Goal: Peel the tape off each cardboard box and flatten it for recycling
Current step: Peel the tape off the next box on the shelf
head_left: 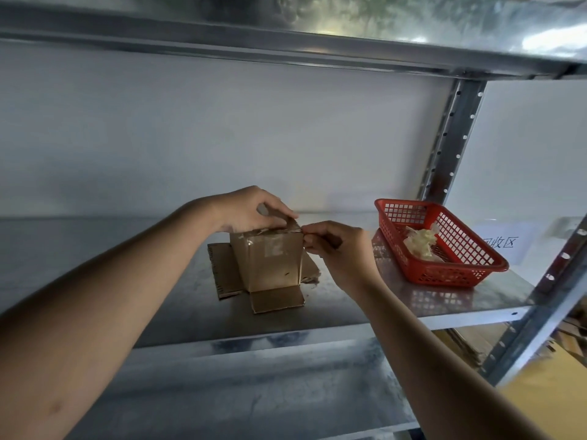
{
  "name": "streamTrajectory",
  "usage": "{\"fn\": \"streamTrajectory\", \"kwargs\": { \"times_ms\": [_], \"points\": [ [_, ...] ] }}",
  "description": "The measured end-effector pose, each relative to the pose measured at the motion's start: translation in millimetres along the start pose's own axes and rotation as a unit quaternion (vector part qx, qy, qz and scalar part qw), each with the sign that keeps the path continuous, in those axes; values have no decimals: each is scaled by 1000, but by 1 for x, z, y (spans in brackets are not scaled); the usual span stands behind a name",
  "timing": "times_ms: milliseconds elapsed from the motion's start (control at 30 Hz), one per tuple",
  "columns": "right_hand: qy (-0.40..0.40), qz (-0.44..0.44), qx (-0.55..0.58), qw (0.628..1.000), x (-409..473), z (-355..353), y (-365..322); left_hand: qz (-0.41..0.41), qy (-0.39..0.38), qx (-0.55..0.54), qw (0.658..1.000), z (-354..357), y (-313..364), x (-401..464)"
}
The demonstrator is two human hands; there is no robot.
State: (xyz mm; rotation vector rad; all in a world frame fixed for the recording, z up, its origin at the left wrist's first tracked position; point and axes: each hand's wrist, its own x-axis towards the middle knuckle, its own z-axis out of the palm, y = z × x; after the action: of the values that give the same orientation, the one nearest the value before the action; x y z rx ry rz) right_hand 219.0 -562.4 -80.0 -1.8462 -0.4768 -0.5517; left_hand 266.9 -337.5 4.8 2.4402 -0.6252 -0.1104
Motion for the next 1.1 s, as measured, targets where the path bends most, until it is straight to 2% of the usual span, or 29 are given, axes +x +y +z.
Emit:
{"fn": "streamTrajectory", "kwargs": {
  "times_ms": [133,267,367,467,633,767,867,933,1000,1100],
  "points": [
    [29,9,-14,999,-7,8,6,-7,-1,-25,1000,1,-5,3],
    [47,-43,-123,990,-13,15,4,-10,-8,-40,999,2,-7,0],
    [40,-57,-151,986,-10,15,3,-9,-13,-42,999,3,-9,-4],
    [25,-81,-162,983,-8,14,-1,-6,-12,-43,999,4,-13,-4],
    [-57,-109,-231,965,0,3,-9,10,-17,-47,999,7,-15,-1],
    [6,-164,-223,961,-1,1,-23,39,-7,0,999,8,-13,0],
    [25,-196,-182,963,12,-3,-39,6,-15,17,1000,4,-10,-5],
    [21,-162,-152,975,19,-5,-47,8,-20,13,1000,3,-8,-7],
    [24,-77,-135,988,22,-6,-48,33,-24,20,999,5,-7,-7],
    [32,8,-158,987,23,-8,-39,40,-18,27,999,7,-6,-7]
  ]
}}
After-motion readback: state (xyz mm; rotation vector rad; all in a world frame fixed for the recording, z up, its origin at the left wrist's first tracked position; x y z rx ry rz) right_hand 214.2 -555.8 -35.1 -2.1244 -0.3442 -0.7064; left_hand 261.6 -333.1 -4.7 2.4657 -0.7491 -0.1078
